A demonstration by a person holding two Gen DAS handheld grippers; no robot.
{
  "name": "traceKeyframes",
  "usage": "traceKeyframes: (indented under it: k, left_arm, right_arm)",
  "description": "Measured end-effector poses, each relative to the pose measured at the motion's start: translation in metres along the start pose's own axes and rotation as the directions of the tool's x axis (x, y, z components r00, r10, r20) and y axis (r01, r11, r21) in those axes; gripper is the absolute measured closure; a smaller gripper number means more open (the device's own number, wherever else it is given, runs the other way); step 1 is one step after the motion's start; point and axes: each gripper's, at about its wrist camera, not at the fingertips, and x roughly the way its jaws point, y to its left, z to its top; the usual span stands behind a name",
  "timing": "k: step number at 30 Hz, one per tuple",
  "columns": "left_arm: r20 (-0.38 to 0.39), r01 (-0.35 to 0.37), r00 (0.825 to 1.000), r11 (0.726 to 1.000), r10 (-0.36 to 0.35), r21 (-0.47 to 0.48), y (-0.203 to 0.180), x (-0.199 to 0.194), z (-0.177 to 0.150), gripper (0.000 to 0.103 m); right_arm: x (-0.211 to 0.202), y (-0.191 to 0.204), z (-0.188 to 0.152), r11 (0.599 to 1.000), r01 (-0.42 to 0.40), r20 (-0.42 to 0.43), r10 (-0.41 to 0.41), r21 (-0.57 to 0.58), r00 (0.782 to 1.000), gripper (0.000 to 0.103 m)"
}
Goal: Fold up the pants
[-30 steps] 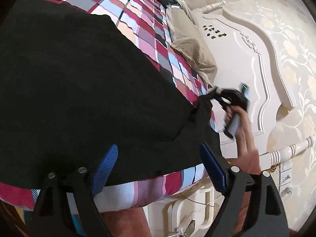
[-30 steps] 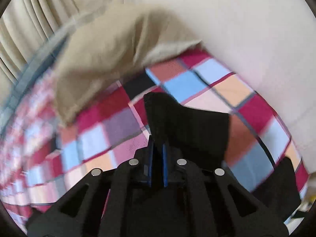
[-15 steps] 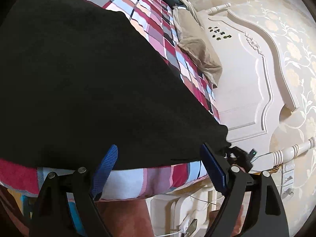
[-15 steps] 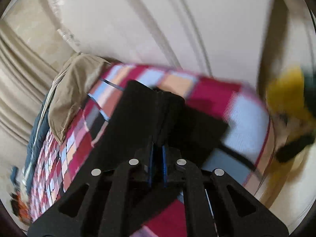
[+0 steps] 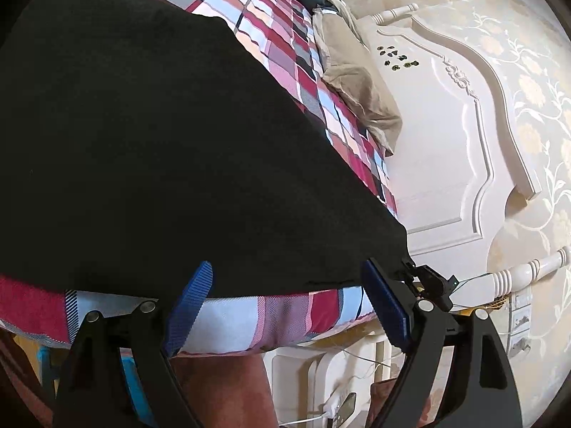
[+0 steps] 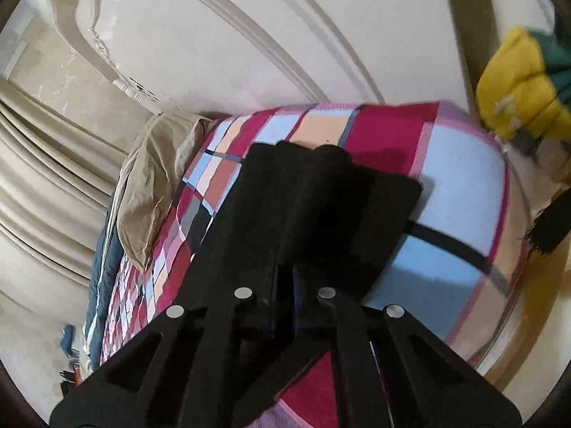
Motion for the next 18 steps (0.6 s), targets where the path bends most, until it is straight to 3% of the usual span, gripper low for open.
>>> traceKeyframes:
  k: [3,6,13,15,17,18]
  left_arm:
    - [-0.004,0.007,1.0,1.0,-0.007,-0.008,0.001,-0.002,0.001,0.019]
    - [-0.005,0.015,1.0,1.0,-0.015,-0.02,0.003,-0.002,0.0,0.019]
    - [-0.007,0.013,1.0,1.0,-0.013,0.002,0.002,-0.005,0.002,0.019]
    - [-0.005,0.02,1.0,1.0,-0.02,0.017,-0.001,-0.01,0.004,0.019]
    - [0.012,0.026,1.0,0.998,-0.027,0.059,-0.004,-0.019,0.007,0.019]
    - [0.023,0.025,0.999,0.997,-0.027,0.076,-0.005,-0.023,0.008,0.017]
  right_arm:
    - [-0.019,-0.002,0.001,1.0,-0.018,0.036,0.018,0.006,0.999,0.098]
    - [-0.024,-0.008,-0.002,1.0,0.018,0.054,-0.017,-0.003,0.998,0.098]
    - [-0.009,-0.034,-0.008,0.999,0.007,0.01,-0.008,0.032,1.0,0.095]
    - [-0.019,-0.032,-0.005,1.0,0.021,0.012,-0.021,0.011,1.0,0.08]
    - [-0.035,-0.028,-0.001,0.995,0.091,0.04,-0.09,-0.033,0.995,0.047]
    - [-0.047,-0.026,0.002,0.99,0.127,0.077,-0.122,-0.058,0.989,0.042]
